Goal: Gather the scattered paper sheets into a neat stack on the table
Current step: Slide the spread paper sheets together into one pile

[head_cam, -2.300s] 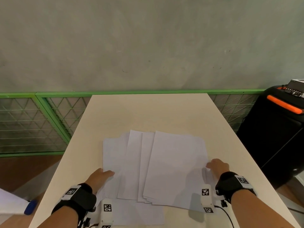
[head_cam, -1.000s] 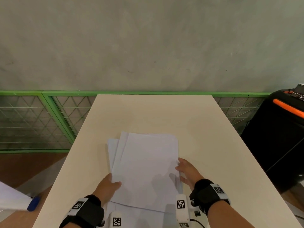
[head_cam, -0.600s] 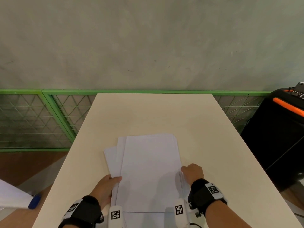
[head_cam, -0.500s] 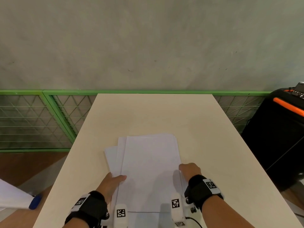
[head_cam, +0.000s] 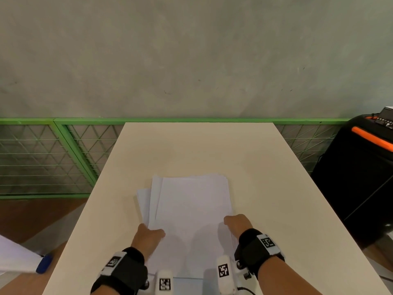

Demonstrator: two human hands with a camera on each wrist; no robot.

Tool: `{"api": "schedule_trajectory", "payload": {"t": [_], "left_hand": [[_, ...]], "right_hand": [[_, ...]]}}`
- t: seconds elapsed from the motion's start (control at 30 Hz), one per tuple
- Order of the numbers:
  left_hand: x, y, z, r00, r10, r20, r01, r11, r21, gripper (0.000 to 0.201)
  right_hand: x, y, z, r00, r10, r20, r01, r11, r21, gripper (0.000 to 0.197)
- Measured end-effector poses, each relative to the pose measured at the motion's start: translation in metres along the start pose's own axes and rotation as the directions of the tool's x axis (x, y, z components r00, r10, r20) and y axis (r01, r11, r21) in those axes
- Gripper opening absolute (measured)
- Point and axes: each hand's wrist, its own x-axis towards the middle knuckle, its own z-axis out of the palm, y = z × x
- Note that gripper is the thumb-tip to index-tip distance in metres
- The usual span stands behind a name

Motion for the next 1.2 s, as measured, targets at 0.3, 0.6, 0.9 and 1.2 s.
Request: {"api": "schedule_trajectory", "payload": {"t": [0.3, 0.6, 0.9, 1.2], "left_hand": [[-0.009, 0.004, -0.003, 0.989, 0.115, -0.091, -0.099, 0.981, 0.164, 0.058], [-0.011, 0.001, -0.002, 0.997, 0.063, -0.053, -0.059, 0.995, 0.075, 0.059], [-0.019, 0.008, 0.005, 0.994, 0.105, -0.005, -0.105, 0.991, 0.087, 0.069], [-0.001, -0.013, -0.006, 1.0, -0.02, 0.018, 0.023, 0.978, -0.208, 0.069]], "right_hand": [[-0.008, -0.004, 0.004, 0.998, -0.059, -0.023, 0.06, 0.998, 0.029, 0.033], [-0.017, 0.003, -0.013, 0.982, -0.107, 0.154, 0.092, 0.991, 0.099, 0.018], [-0.042, -0.002, -0.005, 0.95, -0.299, 0.091, 0.281, 0.945, 0.17, 0.024], [-0.049, 0.008, 0.003, 0.791, -0.59, 0.163, 0.587, 0.806, 0.072, 0.046]]}}
